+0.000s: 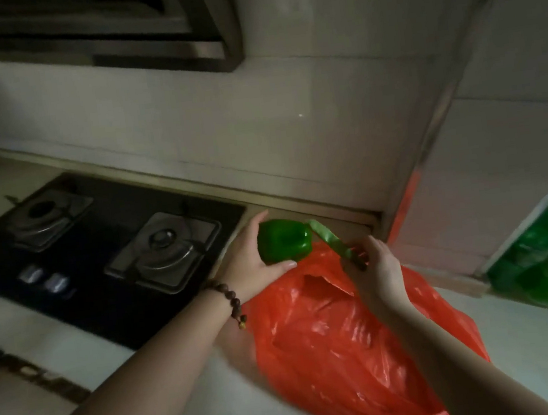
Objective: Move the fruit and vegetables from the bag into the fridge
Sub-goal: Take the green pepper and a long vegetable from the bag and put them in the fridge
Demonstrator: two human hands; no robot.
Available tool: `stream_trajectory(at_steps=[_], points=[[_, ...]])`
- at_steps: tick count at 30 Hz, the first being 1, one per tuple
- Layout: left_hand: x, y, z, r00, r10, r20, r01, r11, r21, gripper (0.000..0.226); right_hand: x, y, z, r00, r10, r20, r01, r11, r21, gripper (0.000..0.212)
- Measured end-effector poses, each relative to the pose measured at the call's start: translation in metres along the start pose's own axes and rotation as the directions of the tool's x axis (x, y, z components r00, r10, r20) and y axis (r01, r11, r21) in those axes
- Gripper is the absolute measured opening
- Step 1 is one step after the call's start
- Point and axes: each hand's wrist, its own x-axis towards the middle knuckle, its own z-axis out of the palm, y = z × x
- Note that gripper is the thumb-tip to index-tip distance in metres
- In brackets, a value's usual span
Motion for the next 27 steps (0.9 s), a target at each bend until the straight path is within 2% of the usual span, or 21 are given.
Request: stream_trajectory(at_steps=[5, 10, 13, 18, 27], points=[[-0.040, -0.019, -0.070, 0.975, -0.101, -0.196, 0.107, 0.994, 0.020, 0.078, 0.007, -0.057, 0.034, 0.982, -0.157, 0.107, 0.151, 0.987, 0.062, 0.022], [-0.102, -0.051, -0.147, 0.911, -0.203, -0.358, 0.231, 0.972, 0.037, 0.078, -0.005, -0.136, 0.089, 0.912, -0.338, 0.234, 0.314, 0.940, 0.136, 0.020], [-0.144, -0.074, -0.193, 0.849, -0.263, -0.458, 0.330, 0.941, 0.072, 0.082, -0.027, -0.191, 0.125, 0.854, -0.424, 0.300, 0.374, 0.903, 0.213, 0.020], [-0.232, -0.115, -0.266, 0.729, -0.341, -0.593, 0.443, 0.896, 0.029, 0.083, -0.082, -0.282, 0.189, 0.732, -0.544, 0.410, 0.448, 0.838, 0.312, 0.017], [-0.399, -0.181, -0.412, 0.522, -0.324, -0.789, 0.568, 0.822, 0.039, 0.079, -0.225, -0.446, 0.301, 0.563, -0.713, 0.419, 0.518, 0.699, 0.494, 0.016]])
